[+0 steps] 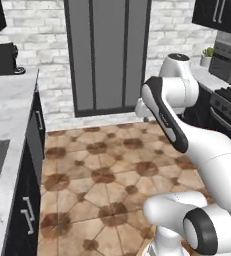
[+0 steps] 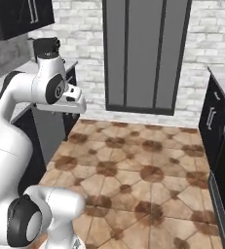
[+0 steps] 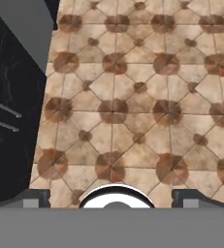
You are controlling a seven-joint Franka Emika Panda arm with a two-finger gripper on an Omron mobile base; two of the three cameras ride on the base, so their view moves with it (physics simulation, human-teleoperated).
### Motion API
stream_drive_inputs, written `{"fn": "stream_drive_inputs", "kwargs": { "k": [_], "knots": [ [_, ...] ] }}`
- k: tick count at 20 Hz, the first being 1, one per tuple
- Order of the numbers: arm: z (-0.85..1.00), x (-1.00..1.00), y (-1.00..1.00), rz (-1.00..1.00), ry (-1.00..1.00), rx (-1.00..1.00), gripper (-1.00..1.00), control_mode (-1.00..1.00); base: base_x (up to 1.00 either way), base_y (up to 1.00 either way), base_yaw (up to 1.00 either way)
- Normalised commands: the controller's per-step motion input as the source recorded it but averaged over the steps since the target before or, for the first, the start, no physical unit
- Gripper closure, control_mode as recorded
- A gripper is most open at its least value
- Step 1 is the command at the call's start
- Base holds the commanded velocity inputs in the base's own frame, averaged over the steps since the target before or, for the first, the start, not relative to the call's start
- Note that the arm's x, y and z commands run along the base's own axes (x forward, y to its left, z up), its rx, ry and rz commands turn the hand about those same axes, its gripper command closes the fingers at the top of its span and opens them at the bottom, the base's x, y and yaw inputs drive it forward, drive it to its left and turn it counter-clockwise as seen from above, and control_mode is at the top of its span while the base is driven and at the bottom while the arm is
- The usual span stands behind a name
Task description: Navigate to the fridge.
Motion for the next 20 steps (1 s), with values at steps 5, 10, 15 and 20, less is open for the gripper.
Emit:
{"fn": "stream_drive_inputs", "kwargs": {
  "k": [5, 10, 15, 20],
  "knots": [
    [0.00, 0.00, 0.00, 0.00, 0.00, 0.00, -1.00, 1.00, 0.14, -0.23, -0.44],
    [0.00, 0.00, 0.00, 0.00, 0.00, 0.00, -1.00, 1.00, 0.00, -0.36, -0.50],
    [0.00, 0.00, 0.00, 0.00, 0.00, 0.00, -1.00, 1.00, -0.12, -0.20, -0.61],
    [0.00, 0.00, 0.00, 0.00, 0.00, 0.00, -1.00, 1.00, -0.36, -0.07, -0.66]
  ]
}}
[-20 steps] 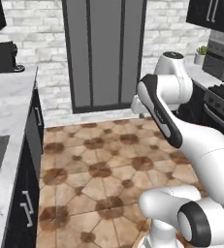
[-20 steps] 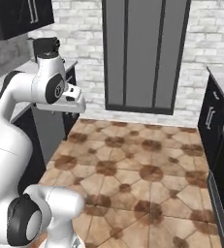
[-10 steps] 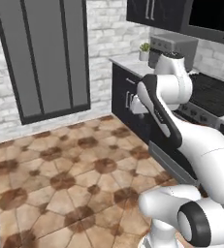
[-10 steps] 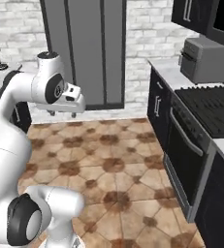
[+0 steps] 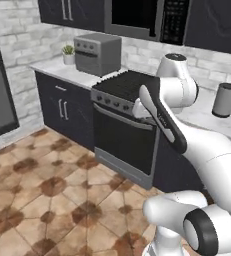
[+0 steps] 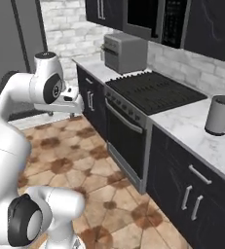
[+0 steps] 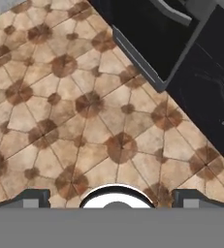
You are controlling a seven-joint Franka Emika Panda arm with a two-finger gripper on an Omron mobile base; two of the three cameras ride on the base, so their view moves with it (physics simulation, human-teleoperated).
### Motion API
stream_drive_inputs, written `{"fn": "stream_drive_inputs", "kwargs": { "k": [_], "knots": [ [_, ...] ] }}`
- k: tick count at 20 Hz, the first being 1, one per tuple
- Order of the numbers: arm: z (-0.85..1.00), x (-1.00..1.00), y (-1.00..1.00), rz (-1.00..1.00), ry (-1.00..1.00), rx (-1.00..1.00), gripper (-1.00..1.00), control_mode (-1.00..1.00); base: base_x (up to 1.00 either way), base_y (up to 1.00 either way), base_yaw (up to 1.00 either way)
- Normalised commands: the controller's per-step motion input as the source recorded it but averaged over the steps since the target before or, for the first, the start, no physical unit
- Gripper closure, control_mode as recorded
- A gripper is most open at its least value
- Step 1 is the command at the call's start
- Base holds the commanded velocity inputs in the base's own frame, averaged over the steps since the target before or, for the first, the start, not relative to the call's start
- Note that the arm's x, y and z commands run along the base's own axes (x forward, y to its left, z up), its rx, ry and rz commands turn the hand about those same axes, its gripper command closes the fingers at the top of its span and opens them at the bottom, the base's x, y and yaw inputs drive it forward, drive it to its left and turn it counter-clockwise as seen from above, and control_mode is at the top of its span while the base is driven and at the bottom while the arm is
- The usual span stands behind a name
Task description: Navigate to the fridge.
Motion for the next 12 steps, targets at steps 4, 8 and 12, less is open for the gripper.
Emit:
{"fn": "stream_drive_inputs", "kwargs": {
  "k": [4, 8, 12],
  "knots": [
    [0.00, 0.00, 0.00, 0.00, 0.00, 0.00, -1.00, 1.00, -0.49, -0.05, -0.67],
    [0.00, 0.00, 0.00, 0.00, 0.00, 0.00, -1.00, 1.00, -0.53, -0.04, -0.68],
    [0.00, 0.00, 0.00, 0.00, 0.00, 0.00, -1.00, 1.00, -0.53, -0.18, -0.64]
  ]
}}
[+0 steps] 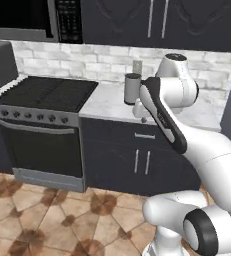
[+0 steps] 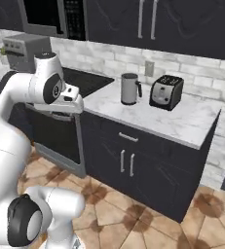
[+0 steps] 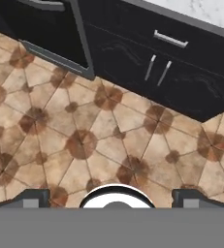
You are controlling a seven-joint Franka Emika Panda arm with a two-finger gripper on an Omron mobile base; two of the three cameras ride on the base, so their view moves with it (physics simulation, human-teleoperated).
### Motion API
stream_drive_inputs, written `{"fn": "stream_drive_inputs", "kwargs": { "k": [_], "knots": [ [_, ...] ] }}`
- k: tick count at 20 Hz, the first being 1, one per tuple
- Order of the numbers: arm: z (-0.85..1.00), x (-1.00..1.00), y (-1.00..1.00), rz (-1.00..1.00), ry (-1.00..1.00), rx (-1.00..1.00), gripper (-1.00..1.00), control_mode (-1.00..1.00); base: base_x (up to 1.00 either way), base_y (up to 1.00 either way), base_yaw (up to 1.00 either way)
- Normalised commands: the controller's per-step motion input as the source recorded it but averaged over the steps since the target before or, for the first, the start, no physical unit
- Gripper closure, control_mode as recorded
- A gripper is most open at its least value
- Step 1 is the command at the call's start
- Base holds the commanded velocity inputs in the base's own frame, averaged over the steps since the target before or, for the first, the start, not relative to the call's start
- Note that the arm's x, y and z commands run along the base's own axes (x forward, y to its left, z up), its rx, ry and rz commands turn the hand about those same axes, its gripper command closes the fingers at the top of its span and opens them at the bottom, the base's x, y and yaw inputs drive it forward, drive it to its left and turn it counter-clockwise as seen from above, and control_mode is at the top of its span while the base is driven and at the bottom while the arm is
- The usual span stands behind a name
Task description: Navigate to the fridge.
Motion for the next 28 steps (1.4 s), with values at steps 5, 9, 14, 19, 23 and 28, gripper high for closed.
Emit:
{"fn": "stream_drive_inputs", "kwargs": {
  "k": [5, 9, 14, 19, 23, 28],
  "knots": [
    [0.00, 0.00, 0.00, 0.00, 0.00, 0.00, -1.00, 1.00, -0.47, -0.22, -0.63],
    [0.00, 0.00, 0.00, 0.00, 0.00, 0.00, -1.00, 1.00, -0.31, -0.23, -0.55],
    [0.00, 0.00, 0.00, 0.00, 0.00, 0.00, -1.00, 1.00, -0.04, -0.46, -0.43],
    [0.00, 0.00, 0.00, 0.00, 0.00, 0.00, -1.00, 1.00, 0.00, -0.57, -0.41],
    [0.00, 0.00, 0.00, 0.00, 0.00, 0.00, -1.00, 1.00, 0.08, -0.47, -0.42],
    [0.00, 0.00, 0.00, 0.00, 0.00, 0.00, -1.00, 1.00, 0.19, -0.42, -0.42]
  ]
}}
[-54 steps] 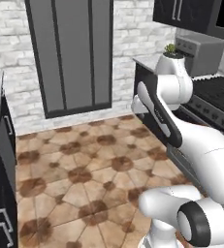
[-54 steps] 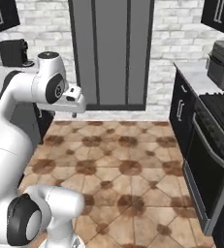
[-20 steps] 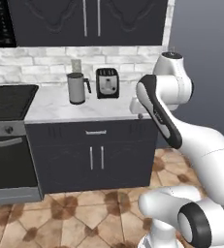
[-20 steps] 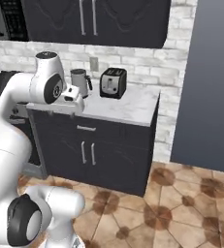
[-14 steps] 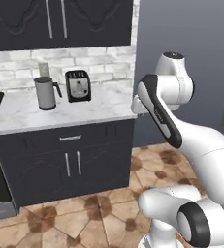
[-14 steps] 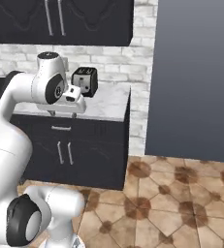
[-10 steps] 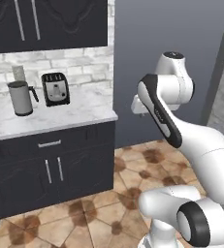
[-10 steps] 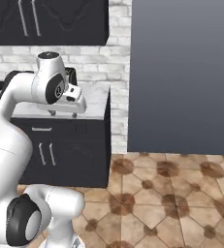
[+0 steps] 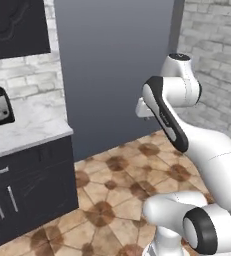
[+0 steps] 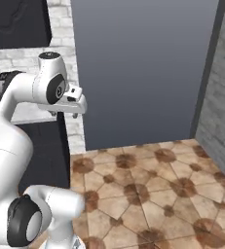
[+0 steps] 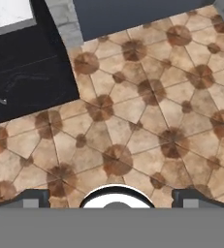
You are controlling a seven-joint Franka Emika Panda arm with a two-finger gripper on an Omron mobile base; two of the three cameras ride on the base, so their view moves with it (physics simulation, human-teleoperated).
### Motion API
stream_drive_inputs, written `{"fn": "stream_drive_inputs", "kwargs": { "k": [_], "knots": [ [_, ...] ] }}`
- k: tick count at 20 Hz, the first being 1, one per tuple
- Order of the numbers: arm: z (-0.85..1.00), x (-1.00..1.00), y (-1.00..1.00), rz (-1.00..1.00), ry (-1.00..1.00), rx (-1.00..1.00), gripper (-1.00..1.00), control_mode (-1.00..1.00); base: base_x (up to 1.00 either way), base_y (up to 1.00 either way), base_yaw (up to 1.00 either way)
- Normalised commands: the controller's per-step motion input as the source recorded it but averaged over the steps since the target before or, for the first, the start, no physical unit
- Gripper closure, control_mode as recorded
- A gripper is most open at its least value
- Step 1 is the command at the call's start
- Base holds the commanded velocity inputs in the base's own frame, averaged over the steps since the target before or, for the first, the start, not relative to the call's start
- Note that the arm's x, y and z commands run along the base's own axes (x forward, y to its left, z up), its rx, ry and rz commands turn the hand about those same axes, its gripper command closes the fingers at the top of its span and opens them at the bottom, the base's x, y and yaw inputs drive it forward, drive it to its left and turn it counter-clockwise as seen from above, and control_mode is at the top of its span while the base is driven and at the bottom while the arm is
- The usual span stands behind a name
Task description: Navigate to the fridge.
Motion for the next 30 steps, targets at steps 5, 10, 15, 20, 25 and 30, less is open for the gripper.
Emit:
{"fn": "stream_drive_inputs", "kwargs": {
  "k": [5, 10, 15, 20, 25, 30],
  "knots": [
    [0.00, 0.00, 0.00, 0.00, 0.00, 0.00, -1.00, 1.00, 0.21, -0.49, -0.44],
    [0.00, 0.00, 0.00, 0.00, 0.00, 0.00, -1.00, 1.00, 0.22, -0.41, -0.47],
    [0.00, 0.00, 0.00, 0.00, 0.00, 0.00, -1.00, 1.00, 0.35, -0.35, -0.51],
    [0.00, 0.00, 0.00, 0.00, 0.00, 0.00, -1.00, 1.00, 0.46, -0.40, -0.50],
    [0.00, 0.00, 0.00, 0.00, 0.00, 0.00, -1.00, 1.00, 0.55, -0.38, -0.49],
    [0.00, 0.00, 0.00, 0.00, 0.00, 0.00, -1.00, 1.00, 0.84, -0.06, -0.40]
  ]
}}
